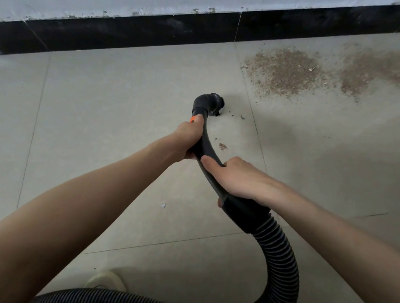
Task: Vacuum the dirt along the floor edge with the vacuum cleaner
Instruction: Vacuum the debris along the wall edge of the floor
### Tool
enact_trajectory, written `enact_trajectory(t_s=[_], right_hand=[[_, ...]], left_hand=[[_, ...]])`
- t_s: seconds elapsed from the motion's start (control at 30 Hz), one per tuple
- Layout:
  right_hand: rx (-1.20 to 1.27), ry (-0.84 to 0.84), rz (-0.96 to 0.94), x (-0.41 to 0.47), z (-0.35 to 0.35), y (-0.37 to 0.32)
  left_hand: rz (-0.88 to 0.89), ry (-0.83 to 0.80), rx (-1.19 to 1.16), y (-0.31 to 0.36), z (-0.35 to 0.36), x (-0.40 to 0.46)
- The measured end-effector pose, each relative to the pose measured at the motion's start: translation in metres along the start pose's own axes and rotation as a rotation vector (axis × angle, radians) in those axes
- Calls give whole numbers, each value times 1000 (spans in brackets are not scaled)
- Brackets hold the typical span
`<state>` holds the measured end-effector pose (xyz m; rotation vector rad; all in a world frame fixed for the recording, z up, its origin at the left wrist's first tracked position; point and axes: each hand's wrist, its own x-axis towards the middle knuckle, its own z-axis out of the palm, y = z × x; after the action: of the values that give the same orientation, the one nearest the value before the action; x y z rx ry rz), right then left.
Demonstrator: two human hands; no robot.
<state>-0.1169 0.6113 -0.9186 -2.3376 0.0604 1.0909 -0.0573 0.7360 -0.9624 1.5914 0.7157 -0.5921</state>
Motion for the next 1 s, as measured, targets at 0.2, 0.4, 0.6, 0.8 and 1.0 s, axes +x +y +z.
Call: enact_trajectory(t_s=[0.2, 0.4, 0.6, 0.8, 1.0], right_hand=[[85, 40, 22, -1, -5, 17], [178, 39, 22, -11, -1, 34], [233, 85, 59, -15, 5, 54], [228, 17, -23, -3, 8, 53], [115, -108, -181, 10, 19, 16]], left_hand=[[27, -35, 44, 7, 22, 6], [67, -10, 62, -1, 36, 5], [98, -82, 203, 0, 56, 0], [108, 17, 220, -3, 42, -1], [74, 206, -2, -22, -20, -10]])
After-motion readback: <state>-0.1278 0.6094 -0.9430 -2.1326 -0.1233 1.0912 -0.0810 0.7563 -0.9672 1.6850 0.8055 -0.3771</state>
